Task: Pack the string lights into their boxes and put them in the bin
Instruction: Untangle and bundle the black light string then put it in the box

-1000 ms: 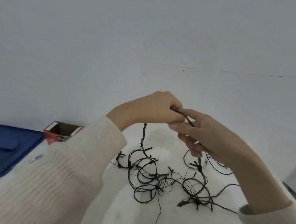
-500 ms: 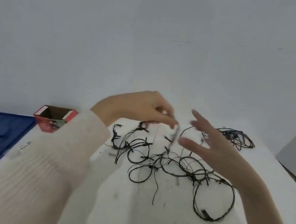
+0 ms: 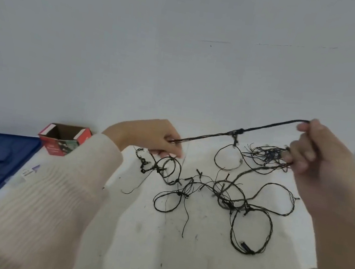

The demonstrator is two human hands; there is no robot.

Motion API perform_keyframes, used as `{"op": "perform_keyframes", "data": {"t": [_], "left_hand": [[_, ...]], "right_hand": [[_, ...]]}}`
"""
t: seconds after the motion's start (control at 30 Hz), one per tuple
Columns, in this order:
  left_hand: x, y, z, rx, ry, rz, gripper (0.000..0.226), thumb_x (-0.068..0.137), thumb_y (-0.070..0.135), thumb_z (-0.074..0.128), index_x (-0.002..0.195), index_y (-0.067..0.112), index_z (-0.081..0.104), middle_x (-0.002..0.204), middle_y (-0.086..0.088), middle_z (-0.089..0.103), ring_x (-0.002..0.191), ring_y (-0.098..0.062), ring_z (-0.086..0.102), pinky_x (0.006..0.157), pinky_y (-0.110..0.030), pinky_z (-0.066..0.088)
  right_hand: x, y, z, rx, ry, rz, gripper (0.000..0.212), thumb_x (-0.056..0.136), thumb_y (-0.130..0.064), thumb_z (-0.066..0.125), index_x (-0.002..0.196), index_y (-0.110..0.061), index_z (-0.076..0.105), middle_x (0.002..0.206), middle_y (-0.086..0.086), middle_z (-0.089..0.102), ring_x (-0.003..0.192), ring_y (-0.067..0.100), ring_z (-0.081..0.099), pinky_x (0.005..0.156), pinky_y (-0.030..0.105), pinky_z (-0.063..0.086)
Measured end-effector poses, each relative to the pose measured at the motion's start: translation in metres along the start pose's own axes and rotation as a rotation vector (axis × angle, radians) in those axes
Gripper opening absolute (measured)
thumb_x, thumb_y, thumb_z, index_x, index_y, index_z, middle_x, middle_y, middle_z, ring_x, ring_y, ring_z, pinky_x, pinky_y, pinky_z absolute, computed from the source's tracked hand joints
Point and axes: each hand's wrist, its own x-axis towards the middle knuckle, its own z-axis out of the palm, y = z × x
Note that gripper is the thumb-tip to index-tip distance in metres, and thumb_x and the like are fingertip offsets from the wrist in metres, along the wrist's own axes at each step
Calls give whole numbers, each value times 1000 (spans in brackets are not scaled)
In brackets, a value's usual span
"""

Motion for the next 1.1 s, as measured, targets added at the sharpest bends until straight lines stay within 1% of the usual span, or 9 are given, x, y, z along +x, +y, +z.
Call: {"op": "perform_keyframes", "data": {"t": [0.13,0.23,0.33,0.4,0.47,0.57,0.77,1.0,1.1], "left_hand": [[3,-39,0,112,233,-191,24,95,28,48,88,16,67,55,4,65,57,-9,61,65,-26,44],[6,-4,-8,64,369,-85,23,98,21,40,89,17,61,61,5,65,58,-20,62,64,-31,46],[9,58,-8,281,411,113,20,96,20,40,91,23,59,81,14,61,58,-4,47,61,-28,40],[7,77,-11,371,512,177,16,94,26,43,82,28,53,71,15,55,64,-13,46,64,-28,35],[5,69,-19,317,525,149,14,91,32,52,79,26,54,59,14,47,63,-14,46,64,-27,36],[-5,44,-19,42,373,123,18,84,35,65,80,18,63,54,8,46,51,-7,48,54,-18,44],[-4,14,-15,135,339,26,14,88,26,61,87,13,65,59,6,53,51,-8,51,57,-21,41],[-17,1,-33,-316,247,35,9,83,22,66,84,13,67,59,2,60,55,-6,58,70,-22,49],[-24,22,-48,-679,161,164,24,82,17,59,100,2,64,58,7,50,46,-9,41,55,-21,49]], "right_hand": [[2,10,-16,-635,140,0,22,94,-16,50,78,-17,64,48,-7,51,44,6,47,62,29,44],[-6,24,1,-1512,-196,158,32,89,-39,58,120,-31,59,122,-2,61,120,12,48,102,43,36],[-13,26,44,-1122,-413,95,73,79,-51,64,143,-37,31,140,-11,45,131,7,35,109,33,25],[-12,24,60,-706,-457,108,45,83,-40,65,126,-33,52,98,1,70,86,15,61,93,29,39],[-5,19,54,-465,-357,122,14,89,-26,60,94,-16,69,46,-1,45,43,15,39,64,25,47],[3,15,28,-399,-209,130,27,92,-23,56,72,-10,68,44,-8,22,41,9,19,40,18,32],[5,20,-10,-106,108,92,28,97,-22,47,72,-13,56,42,-9,26,36,7,22,39,16,31],[10,38,-45,-432,403,57,31,96,-21,49,68,-16,58,44,-7,41,35,6,33,46,21,43],[14,49,-49,-935,423,125,28,90,-17,46,69,-24,63,80,9,66,73,22,57,76,40,49]]}}
